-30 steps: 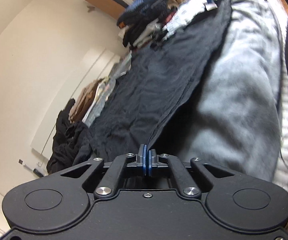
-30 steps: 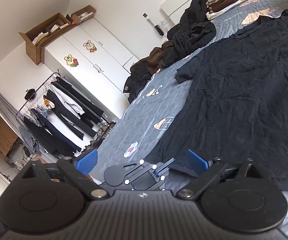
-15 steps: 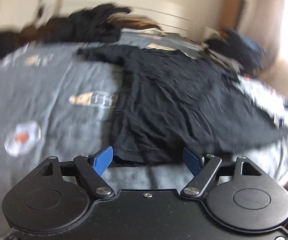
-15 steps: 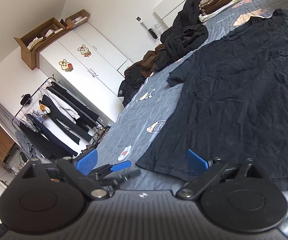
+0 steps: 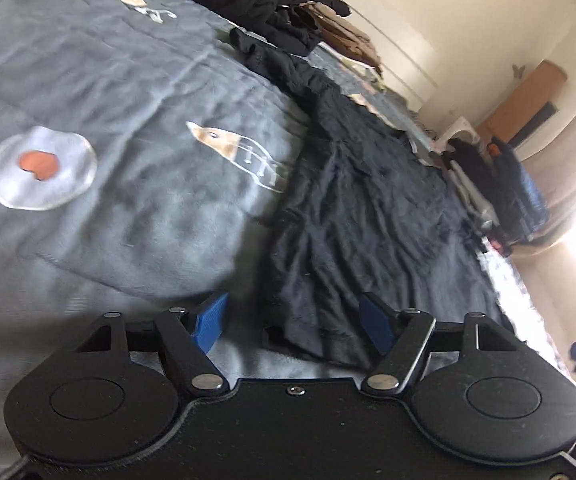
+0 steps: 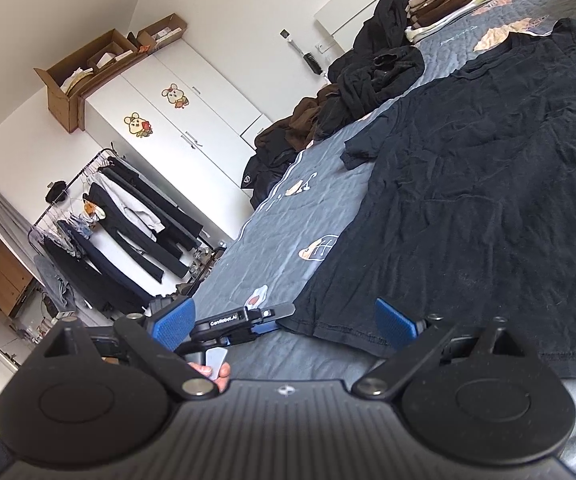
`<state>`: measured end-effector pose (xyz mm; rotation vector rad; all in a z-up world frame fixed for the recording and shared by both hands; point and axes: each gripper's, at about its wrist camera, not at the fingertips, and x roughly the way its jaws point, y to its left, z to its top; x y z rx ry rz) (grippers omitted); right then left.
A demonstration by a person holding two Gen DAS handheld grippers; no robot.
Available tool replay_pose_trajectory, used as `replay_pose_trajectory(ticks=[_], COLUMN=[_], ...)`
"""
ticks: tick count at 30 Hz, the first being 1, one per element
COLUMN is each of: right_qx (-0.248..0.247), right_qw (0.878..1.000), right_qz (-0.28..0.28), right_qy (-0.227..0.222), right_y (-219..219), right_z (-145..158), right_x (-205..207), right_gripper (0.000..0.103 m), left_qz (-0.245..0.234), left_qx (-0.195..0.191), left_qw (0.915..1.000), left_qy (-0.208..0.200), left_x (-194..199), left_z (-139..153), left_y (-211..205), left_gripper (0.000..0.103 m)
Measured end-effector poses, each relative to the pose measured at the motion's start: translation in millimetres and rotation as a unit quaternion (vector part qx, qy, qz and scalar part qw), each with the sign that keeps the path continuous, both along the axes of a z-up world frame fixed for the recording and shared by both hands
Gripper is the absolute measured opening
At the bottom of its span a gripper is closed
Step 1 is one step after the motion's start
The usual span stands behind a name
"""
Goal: Fold clothes
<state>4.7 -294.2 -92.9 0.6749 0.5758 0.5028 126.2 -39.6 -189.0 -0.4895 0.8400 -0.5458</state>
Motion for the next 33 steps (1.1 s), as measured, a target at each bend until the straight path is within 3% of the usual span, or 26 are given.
replay_pose_trajectory(ticks=[1, 2, 4, 7, 14, 19, 21, 25, 27, 33], right_qx=[0.001, 0.002, 0.003, 0.002, 0.004, 0.008, 0.009, 0.006, 0.008, 0.013], right_qw=[1.0, 1.0, 1.0, 1.0, 1.0, 1.0, 1.0, 1.0, 1.0, 1.0], right_qz=[0.001, 0.002, 0.004, 0.005, 0.004, 0.004, 0.007, 0.012, 0.009, 0.001], right_qy=[-0.001, -0.001, -0.001, 0.0, 0.001, 0.001, 0.001, -0.001, -0.001, -0.003], right_y=[0, 1, 1, 1, 0, -2, -1, 1, -1, -7], right_z=[0, 0, 0, 0, -1, -1, -1, 0, 0, 2], right_x=[0, 0, 1, 0, -1, -1, -1, -2, -3, -5], right_gripper=[0.096, 0.096, 0.096, 0.096, 0.096, 0.096, 0.096, 0.096, 0.096, 0.096], left_qz=[-0.008, -0.014, -0.021, -0.008, 0.018, 0.051, 0.055, 0.038, 0.034, 0.04], left_qx=[-0.009, -0.008, -0.002, -0.043, -0.068, -0.141, -0.142, -0.11, -0.098, -0.106], left_qw=[0.9999, 0.9998, 0.9998, 0.9989, 0.997, 0.9871, 0.9869, 0.9925, 0.9942, 0.9934], left_qy=[0.005, 0.007, 0.008, 0.018, 0.033, 0.055, 0.053, 0.038, 0.031, 0.017], left_x=[1, 1, 1, 1, 4, 4, 7, 10, 10, 0], left_z=[-1, -2, -5, -14, -23, -36, -36, -27, -25, -12], left_y=[-3, -8, -16, -11, 3, 19, 13, -6, -11, -1], left_gripper=[0.038, 0.033, 0.033, 0.033, 0.034, 0.034, 0.034, 0.034, 0.014, 0.01])
